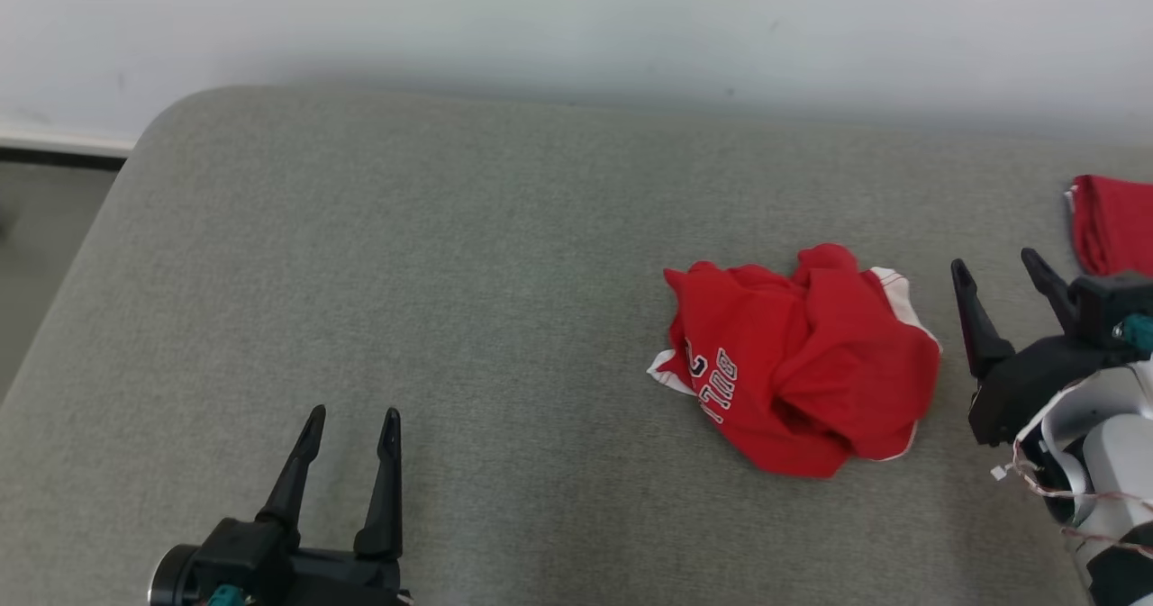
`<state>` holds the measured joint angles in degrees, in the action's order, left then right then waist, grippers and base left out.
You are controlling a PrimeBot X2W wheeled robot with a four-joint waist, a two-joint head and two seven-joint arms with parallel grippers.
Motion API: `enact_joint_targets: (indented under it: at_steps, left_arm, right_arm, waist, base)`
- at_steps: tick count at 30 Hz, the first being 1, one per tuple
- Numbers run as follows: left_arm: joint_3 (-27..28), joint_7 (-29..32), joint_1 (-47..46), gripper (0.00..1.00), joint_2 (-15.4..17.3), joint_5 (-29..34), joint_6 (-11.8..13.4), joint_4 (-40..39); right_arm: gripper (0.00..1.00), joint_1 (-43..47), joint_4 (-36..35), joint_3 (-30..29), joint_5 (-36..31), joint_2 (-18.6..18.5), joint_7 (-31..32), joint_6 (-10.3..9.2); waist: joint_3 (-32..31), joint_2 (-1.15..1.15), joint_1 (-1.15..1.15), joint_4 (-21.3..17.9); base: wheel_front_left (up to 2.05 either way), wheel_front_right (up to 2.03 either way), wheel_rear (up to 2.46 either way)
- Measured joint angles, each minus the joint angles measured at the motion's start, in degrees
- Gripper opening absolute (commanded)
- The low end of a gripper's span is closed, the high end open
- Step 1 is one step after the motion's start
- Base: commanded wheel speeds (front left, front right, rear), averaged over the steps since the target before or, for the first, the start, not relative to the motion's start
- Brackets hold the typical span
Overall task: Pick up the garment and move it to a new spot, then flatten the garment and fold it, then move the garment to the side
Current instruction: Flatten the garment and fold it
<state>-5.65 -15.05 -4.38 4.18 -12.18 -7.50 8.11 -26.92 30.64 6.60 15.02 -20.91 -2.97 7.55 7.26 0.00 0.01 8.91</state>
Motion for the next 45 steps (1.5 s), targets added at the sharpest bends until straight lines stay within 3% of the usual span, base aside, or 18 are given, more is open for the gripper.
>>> enact_joint_targets:
  at_steps: [9,21,22,23,28,40,45]
  left_arm:
    - [-1.6,0.0,-2.4,1.00,-0.5,-0.9,0.0,1.3]
    - [-1.8,0.0,-4.1,1.00,-1.0,-1.5,0.0,1.7]
    - [-1.7,0.0,-4.1,1.00,-1.0,-1.5,0.0,1.8]
    - [-1.6,0.0,-4.1,1.00,-1.0,-1.5,0.0,1.9]
    - [-1.2,0.0,-4.4,1.00,-1.1,-1.5,0.0,2.1]
    - [0.1,0.0,-2.8,1.00,-1.2,-0.9,0.0,2.6]
    - [0.7,0.0,-1.4,1.00,-1.2,-0.5,0.0,2.5]
  right_arm:
    - [1.00,-9.4,13.9,5.7,1.7,-3.8,1.8,0.00]
    - [1.00,-14.3,25.4,9.9,5.2,-4.4,4.9,0.00]
    - [0.39,-14.6,25.7,10.3,5.8,-4.4,5.0,0.00]
    - [0.00,-14.8,25.9,10.8,6.3,-4.3,5.0,0.00]
    - [0.00,-16.1,26.8,12.3,8.0,-4.7,2.2,0.00]
    - [0.00,-28.1,27.6,11.1,9.5,-12.5,-4.5,0.00]
    - [0.00,-32.1,26.5,11.3,9.1,-13.5,-5.3,0.00]
  waist:
    - [3.7,0.00,0.00,5.6]
    - [7.9,0.00,0.00,9.3]
    - [8.0,0.00,-0.01,9.4]
    - [8.1,0.00,-0.01,9.3]
    - [7.5,0.00,0.00,8.5]
    - [2.6,0.00,-0.01,6.6]
    - [0.1,0.00,-0.01,6.0]
  base:
    - [0.00,0.00,0.00]
    - [0.00,0.00,0.00]
    - [0.00,0.00,0.00]
    - [0.00,0.00,0.00]
    - [0.00,0.00,0.00]
    - [0.00,0.00,0.00]
    - [0.00,0.00,0.00]
